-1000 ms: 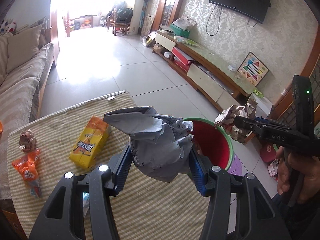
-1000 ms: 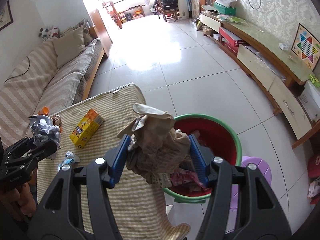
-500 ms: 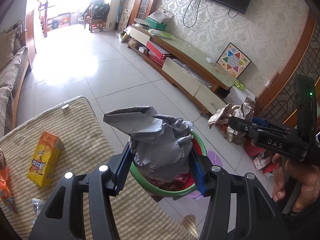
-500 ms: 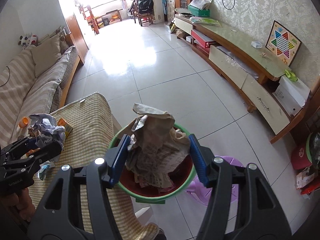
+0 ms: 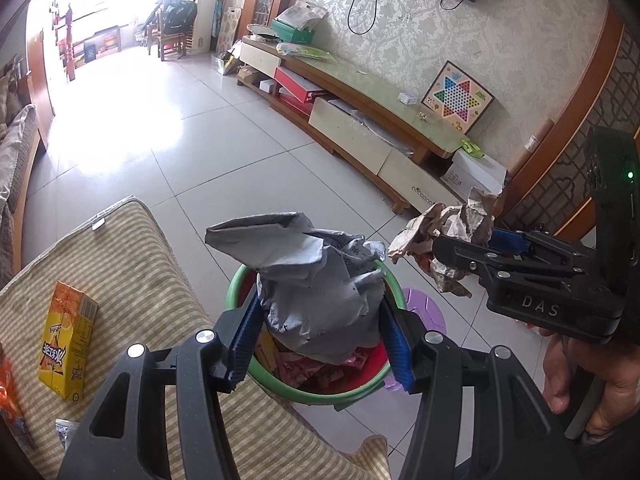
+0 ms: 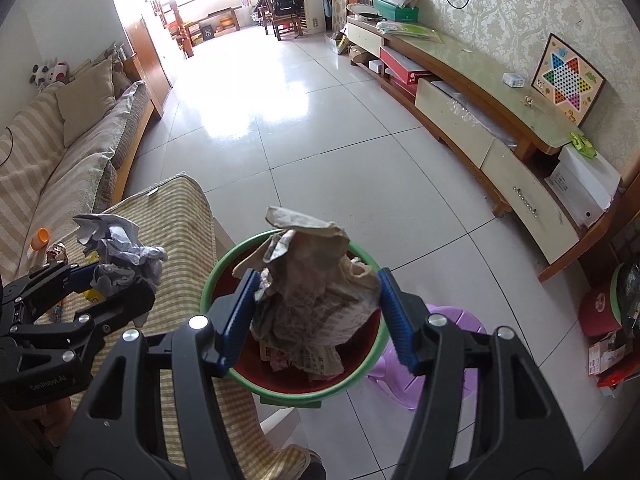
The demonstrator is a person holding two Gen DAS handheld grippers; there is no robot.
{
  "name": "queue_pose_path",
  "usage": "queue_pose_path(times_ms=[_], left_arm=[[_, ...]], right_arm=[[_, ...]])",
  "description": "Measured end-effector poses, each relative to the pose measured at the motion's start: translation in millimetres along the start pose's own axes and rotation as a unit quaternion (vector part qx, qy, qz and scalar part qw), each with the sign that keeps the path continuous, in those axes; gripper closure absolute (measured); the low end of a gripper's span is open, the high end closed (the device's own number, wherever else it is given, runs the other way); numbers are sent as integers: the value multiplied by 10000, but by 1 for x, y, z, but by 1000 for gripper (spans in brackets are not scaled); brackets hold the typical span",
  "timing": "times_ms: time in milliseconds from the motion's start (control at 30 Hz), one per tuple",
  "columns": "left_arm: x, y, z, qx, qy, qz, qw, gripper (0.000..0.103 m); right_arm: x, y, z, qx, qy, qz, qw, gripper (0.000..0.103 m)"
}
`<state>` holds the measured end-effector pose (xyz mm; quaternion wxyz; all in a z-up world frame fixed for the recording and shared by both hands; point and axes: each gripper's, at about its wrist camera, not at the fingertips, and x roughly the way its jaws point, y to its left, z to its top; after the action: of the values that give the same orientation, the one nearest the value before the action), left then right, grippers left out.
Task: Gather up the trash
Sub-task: 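Carry the brown and grey crumpled papers over the red bucket, then open both tools to drop the crumpled papers into the bucket, then move both tools back over the table toward the yellow carton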
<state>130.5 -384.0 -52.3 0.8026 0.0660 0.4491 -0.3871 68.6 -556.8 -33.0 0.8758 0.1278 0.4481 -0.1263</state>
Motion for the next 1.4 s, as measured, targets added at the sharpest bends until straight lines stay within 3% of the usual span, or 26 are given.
queue_pose_path(times_ms=[367, 500, 600, 933, 1133, 1400], left_arm=[[21, -16, 4, 166, 214, 23, 9996, 44], [20, -19, 5, 249, 170, 100, 9995, 21], [18, -17, 2, 240, 138, 159, 9995, 14], [4, -1, -5, 18, 47, 262, 9996, 13], [-18, 13, -13, 70, -57, 453, 9989, 9], [-53, 55, -27, -274, -119, 667, 9973, 8]], right_arm=[[7, -1, 2, 100, 40, -13, 9999, 40], [7, -2, 3, 120, 21, -26, 9999, 38], [7, -1, 3, 108, 15, -37, 9999, 35], [6, 4, 4, 36, -10, 0, 10000, 7], [7, 9, 7, 43, -21, 29, 10000, 5], [9, 34, 12, -197, -23, 72, 9998, 5]])
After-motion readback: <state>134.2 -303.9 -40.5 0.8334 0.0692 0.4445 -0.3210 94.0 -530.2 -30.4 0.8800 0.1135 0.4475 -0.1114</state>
